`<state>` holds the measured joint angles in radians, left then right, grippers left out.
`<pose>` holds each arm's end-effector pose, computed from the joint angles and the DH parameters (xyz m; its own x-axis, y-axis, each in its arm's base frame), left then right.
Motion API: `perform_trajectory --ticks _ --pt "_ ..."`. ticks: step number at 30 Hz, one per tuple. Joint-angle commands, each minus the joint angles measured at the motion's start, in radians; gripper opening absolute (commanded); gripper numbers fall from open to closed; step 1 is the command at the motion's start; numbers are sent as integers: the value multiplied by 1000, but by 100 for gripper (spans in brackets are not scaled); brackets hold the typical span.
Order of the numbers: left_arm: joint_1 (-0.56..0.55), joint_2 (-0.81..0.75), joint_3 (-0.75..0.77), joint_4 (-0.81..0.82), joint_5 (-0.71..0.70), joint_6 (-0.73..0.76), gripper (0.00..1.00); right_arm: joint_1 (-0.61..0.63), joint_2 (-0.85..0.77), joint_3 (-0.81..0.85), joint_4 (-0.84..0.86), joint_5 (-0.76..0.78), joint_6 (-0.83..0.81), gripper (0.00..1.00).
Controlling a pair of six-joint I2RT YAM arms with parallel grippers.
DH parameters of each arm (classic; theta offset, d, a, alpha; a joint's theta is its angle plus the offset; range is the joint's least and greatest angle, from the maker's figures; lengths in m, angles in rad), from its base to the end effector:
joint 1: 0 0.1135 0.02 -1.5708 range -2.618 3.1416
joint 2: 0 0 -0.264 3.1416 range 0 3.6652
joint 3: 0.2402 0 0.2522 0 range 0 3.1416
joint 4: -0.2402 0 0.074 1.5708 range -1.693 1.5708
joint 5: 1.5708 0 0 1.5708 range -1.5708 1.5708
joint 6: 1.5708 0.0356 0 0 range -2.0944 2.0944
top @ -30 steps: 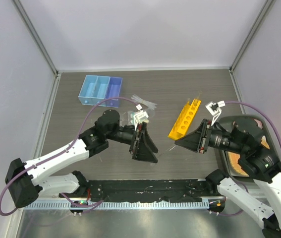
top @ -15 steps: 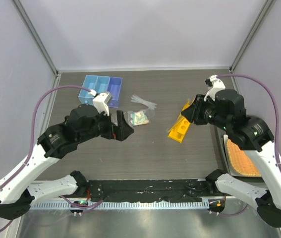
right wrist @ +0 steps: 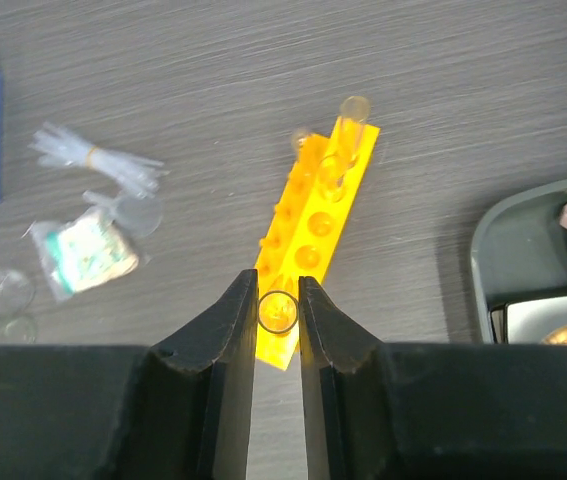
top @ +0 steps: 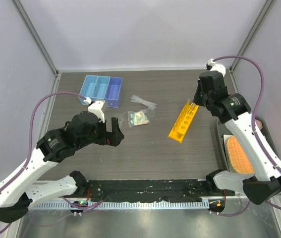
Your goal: Organize the chemistry lab equipment
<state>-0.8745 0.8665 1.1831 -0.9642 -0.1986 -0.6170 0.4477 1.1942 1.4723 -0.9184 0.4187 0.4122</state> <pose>0.1016 -0.1106 0.3823 -0.6924 -0.0561 -0.7194 0.3073 0.8791 -0.3644 0.2113 0.0854 0.4203 -0.5341 0.1495 -0.8321 0.1227 0.9875 0.0987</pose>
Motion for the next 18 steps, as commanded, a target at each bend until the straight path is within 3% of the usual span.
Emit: perform_trajectory --ticks 1,18 --pt "2 -4 -10 5 -4 26 100 -61 40 10 99 49 -13 10" --pt "2 25 -7 54 -1 74 100 -107 163 -56 219 83 -47 9"
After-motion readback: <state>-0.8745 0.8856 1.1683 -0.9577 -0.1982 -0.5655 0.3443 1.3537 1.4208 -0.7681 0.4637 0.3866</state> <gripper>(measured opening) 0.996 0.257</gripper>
